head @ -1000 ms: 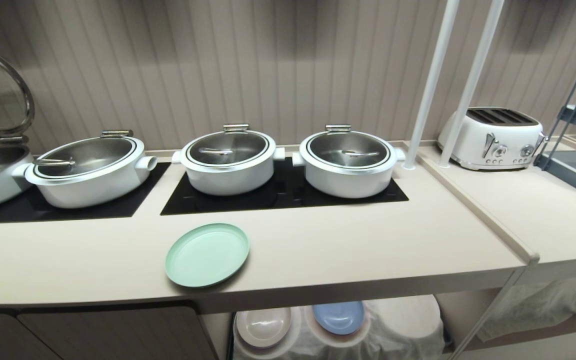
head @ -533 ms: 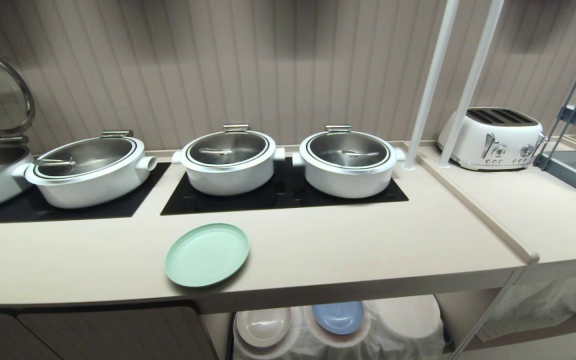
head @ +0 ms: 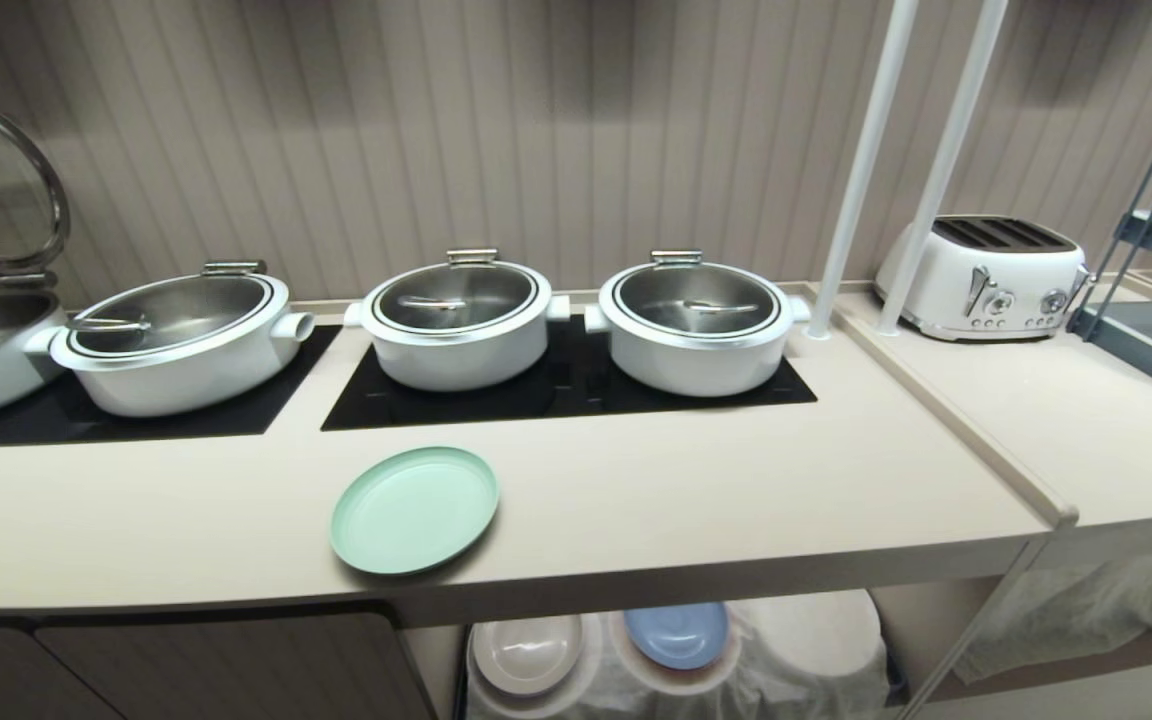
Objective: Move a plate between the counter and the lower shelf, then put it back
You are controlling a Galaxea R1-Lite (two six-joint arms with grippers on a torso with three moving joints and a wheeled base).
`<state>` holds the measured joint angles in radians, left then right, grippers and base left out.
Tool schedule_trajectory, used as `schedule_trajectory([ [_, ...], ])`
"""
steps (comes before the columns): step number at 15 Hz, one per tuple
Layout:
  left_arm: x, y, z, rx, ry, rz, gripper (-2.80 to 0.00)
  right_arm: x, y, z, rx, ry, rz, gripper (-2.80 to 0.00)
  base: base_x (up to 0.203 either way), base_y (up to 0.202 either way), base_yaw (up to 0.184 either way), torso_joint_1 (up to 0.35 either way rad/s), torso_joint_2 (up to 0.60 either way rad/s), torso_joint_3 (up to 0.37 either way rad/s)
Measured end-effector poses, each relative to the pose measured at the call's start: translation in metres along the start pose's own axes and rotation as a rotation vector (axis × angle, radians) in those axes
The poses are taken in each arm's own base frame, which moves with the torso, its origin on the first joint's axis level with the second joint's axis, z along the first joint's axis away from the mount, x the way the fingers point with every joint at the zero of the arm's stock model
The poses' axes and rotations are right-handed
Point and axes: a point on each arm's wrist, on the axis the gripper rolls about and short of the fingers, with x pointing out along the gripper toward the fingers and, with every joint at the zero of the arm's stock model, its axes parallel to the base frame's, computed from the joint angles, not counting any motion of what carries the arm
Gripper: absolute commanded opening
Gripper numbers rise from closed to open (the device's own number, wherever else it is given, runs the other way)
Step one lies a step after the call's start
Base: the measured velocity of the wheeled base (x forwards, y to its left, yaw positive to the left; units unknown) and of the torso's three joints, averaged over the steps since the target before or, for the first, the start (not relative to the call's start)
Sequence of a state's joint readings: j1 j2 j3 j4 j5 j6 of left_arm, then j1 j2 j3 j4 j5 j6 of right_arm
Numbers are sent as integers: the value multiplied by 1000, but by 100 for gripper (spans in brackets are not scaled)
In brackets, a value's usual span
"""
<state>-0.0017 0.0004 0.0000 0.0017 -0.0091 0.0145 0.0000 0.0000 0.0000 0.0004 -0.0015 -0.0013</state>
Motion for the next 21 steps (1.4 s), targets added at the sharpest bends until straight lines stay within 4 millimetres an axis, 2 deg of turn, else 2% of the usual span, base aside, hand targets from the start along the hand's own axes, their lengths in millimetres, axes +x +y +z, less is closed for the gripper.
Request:
schedule_trajectory([
  [21,0,0,0,-13,0,3,-280,0,0,0,-1,0,0,-280,0,0,0,0,0,0],
])
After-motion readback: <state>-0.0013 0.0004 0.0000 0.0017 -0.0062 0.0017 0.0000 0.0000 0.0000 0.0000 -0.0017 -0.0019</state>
